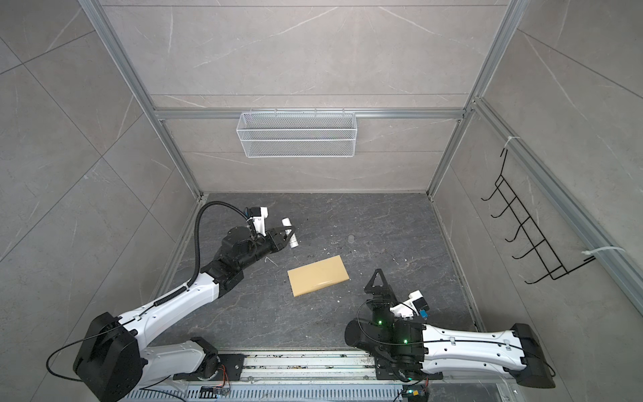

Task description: Place the letter into the envelope and seal it

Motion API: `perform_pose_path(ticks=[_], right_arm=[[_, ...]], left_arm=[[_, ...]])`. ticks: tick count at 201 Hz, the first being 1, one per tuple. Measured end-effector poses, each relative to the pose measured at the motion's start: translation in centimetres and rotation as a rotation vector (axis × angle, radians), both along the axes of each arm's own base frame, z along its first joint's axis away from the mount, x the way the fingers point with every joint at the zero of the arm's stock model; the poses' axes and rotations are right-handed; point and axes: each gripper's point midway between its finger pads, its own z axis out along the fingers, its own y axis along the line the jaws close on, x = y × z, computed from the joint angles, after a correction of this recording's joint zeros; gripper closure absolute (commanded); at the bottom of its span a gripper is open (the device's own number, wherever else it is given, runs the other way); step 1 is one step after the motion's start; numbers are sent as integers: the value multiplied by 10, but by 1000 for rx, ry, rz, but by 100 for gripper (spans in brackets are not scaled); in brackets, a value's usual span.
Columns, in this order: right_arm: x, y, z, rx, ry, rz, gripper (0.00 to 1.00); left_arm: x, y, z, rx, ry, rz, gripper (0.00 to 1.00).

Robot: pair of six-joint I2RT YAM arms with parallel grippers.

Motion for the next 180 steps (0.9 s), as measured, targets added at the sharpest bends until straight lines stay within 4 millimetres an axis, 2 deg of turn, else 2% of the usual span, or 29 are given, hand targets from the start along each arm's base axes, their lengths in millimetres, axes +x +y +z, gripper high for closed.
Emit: perform_pose_path(ticks=[23,65,83,97,110,120,134,153,167,180], right_arm=[[0,6,-7,85,-14,11,0],[-5,21,-3,187,-26,60,0],[-8,28,-4,179,-20,96,0],[-12,30,1,97,-4,127,0],[-13,29,19,-10,14,144,0],[-14,27,44,-104,24,145,0],[-14,25,89,-259,32,140,0],[-13,40,147,-358,31,135,0],[-13,57,168,-517,40,132,0],[-12,76,172,-719,61,127,0]], left_arm=[[1,-1,-3,4,8,-2,100],[3,-6,-9,5,16,-8,100],[4,-9,-11,5,21,-12,100],[5,-11,-12,4,25,-15,100],[7,-12,-11,2,24,-16,100],[7,-13,-10,-1,23,-17,100],[7,-15,-8,-6,17,-20,100],[6,-16,-5,-12,10,-25,100],[6,-17,-3,-15,5,-27,100],[6,-17,-2,-17,2,-27,100]])
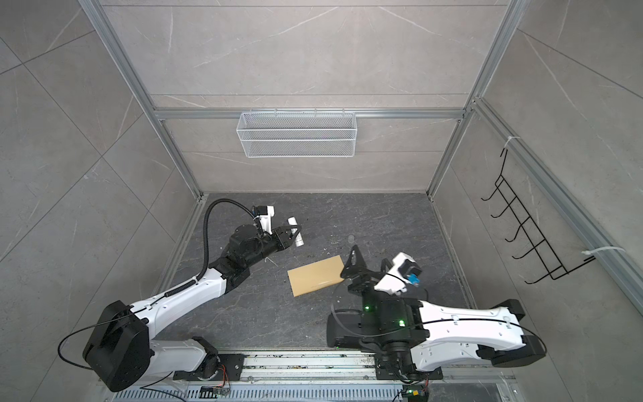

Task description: Place the letter into the envelope and seal it

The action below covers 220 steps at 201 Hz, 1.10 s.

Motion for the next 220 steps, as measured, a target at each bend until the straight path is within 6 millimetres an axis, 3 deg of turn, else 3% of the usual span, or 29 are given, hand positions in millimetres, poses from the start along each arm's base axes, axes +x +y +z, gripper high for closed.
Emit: perform_pose_path(ticks=[30,74,124,145,175,197,220], right_arm=[[7,35,-25,-519,28,-28,1],[17,37,-39,-984,70,-66,1],[45,43,-80,-1425,182,-151,1],[55,37,-93,-1541,244,-175,1],[70,29,-91,-1536,297,-227,1],[94,34,-86,-1497,339,-292,1],[128,42,-109,-1523,412,-360,1]], left_arm=[[0,0,0,0,-1,-1,100],[0,0,0,0,-1,-1,100],[-1,-1,0,0,-2,-2,100],[-1,-1,0,0,-2,-4,100],[-2,-2,1,0,-2,-5,100],[-2,-2,1,0,-3,-6,100],[-3,-2,3,-2,-10,-6,100]])
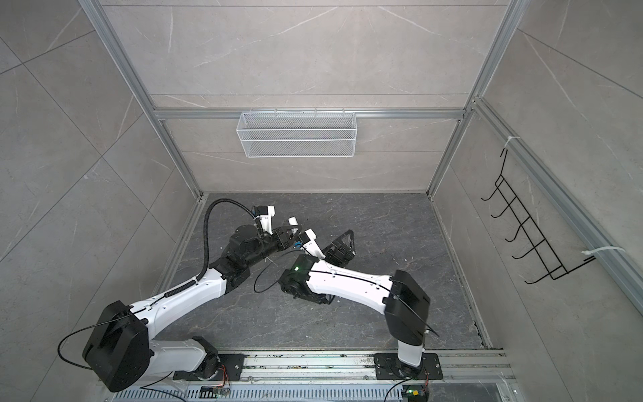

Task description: Place the letter into the envelope and seal it

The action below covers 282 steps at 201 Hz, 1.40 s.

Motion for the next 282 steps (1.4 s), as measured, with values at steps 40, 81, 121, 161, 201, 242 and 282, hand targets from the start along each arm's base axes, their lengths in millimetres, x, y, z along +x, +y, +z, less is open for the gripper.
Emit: perform_pose_path(ticks=[40,81,121,161,201,242,282], right_arm=[[44,-5,-33,60,-37,-118,1],[58,-17,-12,311,-203,-167,0],[47,-28,6,528,-344,-160,0],[29,-48,20,760,-490,-148,0],[-4,-74,48,1040,-647,-106,0],[-40,-120,42,1123,-686,-94,0],[-48,-124,21,1328,-791,-72,8]], left_arm=[[-2,10,6,14,-23,31,100],[-5,11,15,12,-54,31,100],[-2,12,18,6,-69,43,100],[-2,12,18,7,-69,43,100],[-2,11,17,9,-67,43,100],[0,10,12,15,-57,43,100],[0,10,11,16,-55,43,100]])
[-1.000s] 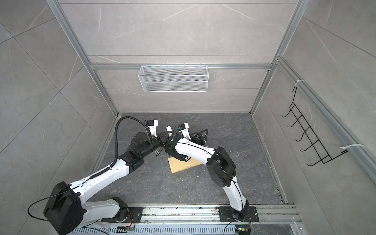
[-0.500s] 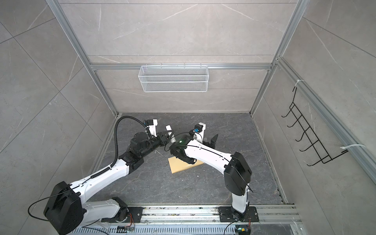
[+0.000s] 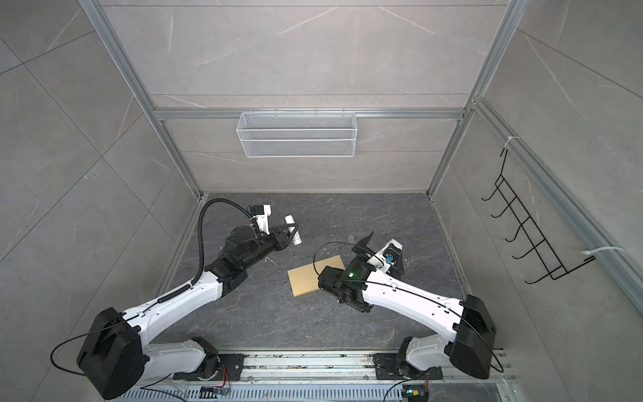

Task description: Place the letter into the envelope and seal it

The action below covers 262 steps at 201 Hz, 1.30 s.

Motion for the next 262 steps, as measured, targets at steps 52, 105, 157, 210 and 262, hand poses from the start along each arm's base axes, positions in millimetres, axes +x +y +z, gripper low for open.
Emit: perform_pose_path(ticks=[52,105,157,210,262], right_arm=[[8,6,-40,305,-181,-15,31],[122,11,-180,1233,-289,10,1],[237,132,-76,1558,-212,896,2],[180,153,77,961,-212,1414,0],[145,147,106,291,-23,1328,0]], left_arm=[[1,0,-2,2,4,0,100],[1,-1,-2,2,5,0,100],[2,-1,-4,3,11,2,100],[2,0,-4,5,9,8,100],[2,-1,0,-8,-3,7,100]])
